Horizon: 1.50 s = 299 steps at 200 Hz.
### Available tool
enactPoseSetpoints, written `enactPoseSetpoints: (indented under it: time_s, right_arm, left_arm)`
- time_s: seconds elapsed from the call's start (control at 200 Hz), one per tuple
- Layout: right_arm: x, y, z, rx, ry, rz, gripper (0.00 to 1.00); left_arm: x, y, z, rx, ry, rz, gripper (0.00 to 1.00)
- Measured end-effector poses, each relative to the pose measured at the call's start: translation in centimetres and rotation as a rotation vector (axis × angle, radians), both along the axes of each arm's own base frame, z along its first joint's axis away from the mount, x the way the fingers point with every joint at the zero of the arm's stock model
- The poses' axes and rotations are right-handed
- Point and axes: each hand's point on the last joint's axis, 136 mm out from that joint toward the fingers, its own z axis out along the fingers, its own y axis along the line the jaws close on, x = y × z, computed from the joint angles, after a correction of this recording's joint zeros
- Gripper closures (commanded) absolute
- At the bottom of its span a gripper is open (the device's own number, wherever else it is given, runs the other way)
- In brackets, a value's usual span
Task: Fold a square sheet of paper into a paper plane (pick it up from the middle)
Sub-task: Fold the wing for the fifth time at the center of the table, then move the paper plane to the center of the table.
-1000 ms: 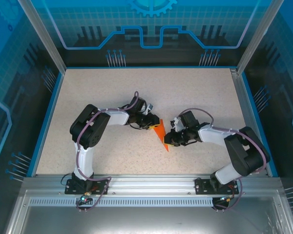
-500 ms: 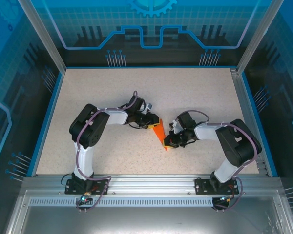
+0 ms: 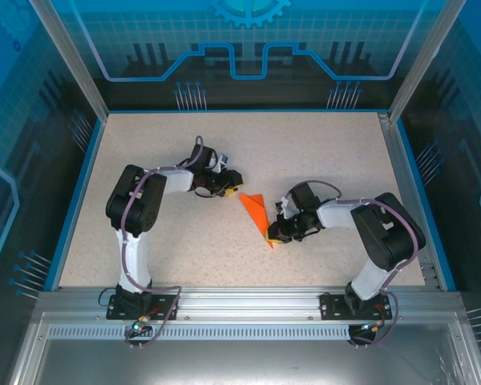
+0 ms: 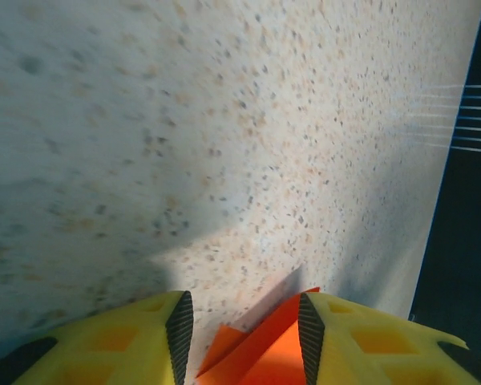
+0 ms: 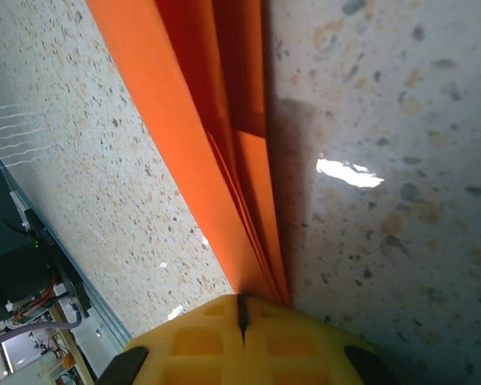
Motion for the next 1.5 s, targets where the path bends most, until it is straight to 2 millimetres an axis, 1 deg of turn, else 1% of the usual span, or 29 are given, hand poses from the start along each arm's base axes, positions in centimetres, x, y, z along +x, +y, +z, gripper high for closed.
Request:
enactPoseSetpoints:
  time_s: [0.05, 0.11, 0.165, 0.23, 0.27, 0.335, 0.385, 0.42, 0.51, 0.58, 0.64, 0.695, 0.75, 0.795, 0.86, 0.95, 1.085, 1.195, 1.295, 1.38, 1.495]
  right_arm:
    - [0.0, 0.0, 0.0, 0.000, 0.003, -0.005, 0.94]
    - [0.1, 0.1, 0.1, 0.004, 0.008, -0.015, 0.90]
    - [0.1, 0.2, 0.3, 0.006, 0.005, -0.026, 0.88]
    - [0.2, 0.2, 0.5, 0.003, -0.008, -0.039, 0.84]
    - [0.1, 0.1, 0.7, -0.002, -0.017, -0.049, 0.82]
    - [0.3, -0.2, 1.5, -0.003, -0.048, -0.067, 0.77]
    - [0.6, -0.3, 2.7, 0.004, -0.086, -0.075, 0.72]
    - [1.0, -0.4, 3.7, 0.008, -0.128, -0.086, 0.70]
    - [2.2, -1.5, 6.0, 0.008, -0.219, -0.125, 0.66]
    - [3.4, -3.3, 7.1, -0.010, -0.272, -0.189, 0.63]
    - [4.2, -5.3, 7.3, -0.035, -0.293, -0.259, 0.61]
    - [4.5, -7.2, 6.9, -0.063, -0.291, -0.323, 0.60]
    - [4.4, -8.6, 6.3, -0.085, -0.279, -0.364, 0.59]
    - [4.1, -9.2, 5.9, -0.098, -0.269, -0.380, 0.58]
    - [3.6, -9.4, 5.5, -0.101, -0.258, -0.380, 0.56]
    - [3.4, -9.2, 5.5, -0.091, -0.255, -0.372, 0.54]
    - [3.3, -8.9, 5.7, -0.072, -0.251, -0.361, 0.51]
    - [3.3, -8.6, 5.9, -0.057, -0.255, -0.350, 0.48]
    - [3.1, -7.9, 5.9, -0.043, -0.258, -0.324, 0.47]
    - [2.7, -7.1, 5.3, -0.044, -0.240, -0.289, 0.47]
    - [2.1, -5.8, 4.3, -0.056, -0.204, -0.240, 0.46]
  left_arm:
    - [-0.1, 0.4, 0.1, 0.016, 0.006, 0.009, 0.55]
    - [-0.3, 0.8, 0.8, 0.031, 0.007, 0.020, 0.54]
    - [-0.6, 1.0, 2.0, 0.038, -0.005, 0.028, 0.51]
    - [-1.0, 1.2, 3.9, 0.052, -0.027, 0.044, 0.49]
    - [-1.3, 1.4, 5.0, 0.065, -0.039, 0.054, 0.46]
    - [-2.0, 1.3, 6.6, 0.097, -0.059, 0.065, 0.43]
    - [-2.8, 1.0, 7.2, 0.125, -0.058, 0.063, 0.39]
    - [-3.5, 0.6, 7.4, 0.150, -0.050, 0.060, 0.38]
    - [-5.2, -0.6, 7.1, 0.217, -0.018, 0.044, 0.37]
    - [-6.8, -1.6, 6.6, 0.266, 0.016, 0.025, 0.35]
    - [-8.0, -2.3, 6.3, 0.318, 0.035, 0.010, 0.33]
    - [-8.6, -2.7, 6.3, 0.362, 0.046, 0.008, 0.31]
    - [-9.1, -3.1, 6.5, 0.388, 0.050, 0.009, 0.31]
    - [-9.3, -3.2, 6.5, 0.398, 0.059, 0.017, 0.30]
    - [-9.5, -2.9, 6.3, 0.418, 0.075, 0.029, 0.26]
    - [-9.6, -2.8, 5.4, 0.438, 0.111, 0.044, 0.25]
    - [-9.3, -3.7, 4.1, 0.457, 0.153, 0.045, 0.25]
    - [-9.4, -4.4, 3.0, 0.459, 0.183, 0.043, 0.25]
    - [-9.3, -4.8, 2.2, 0.458, 0.209, 0.035, 0.27]
    - [-9.1, -5.0, 1.7, 0.464, 0.217, 0.033, 0.29]
    - [-9.5, -4.7, 1.4, 0.478, 0.233, 0.032, 0.37]
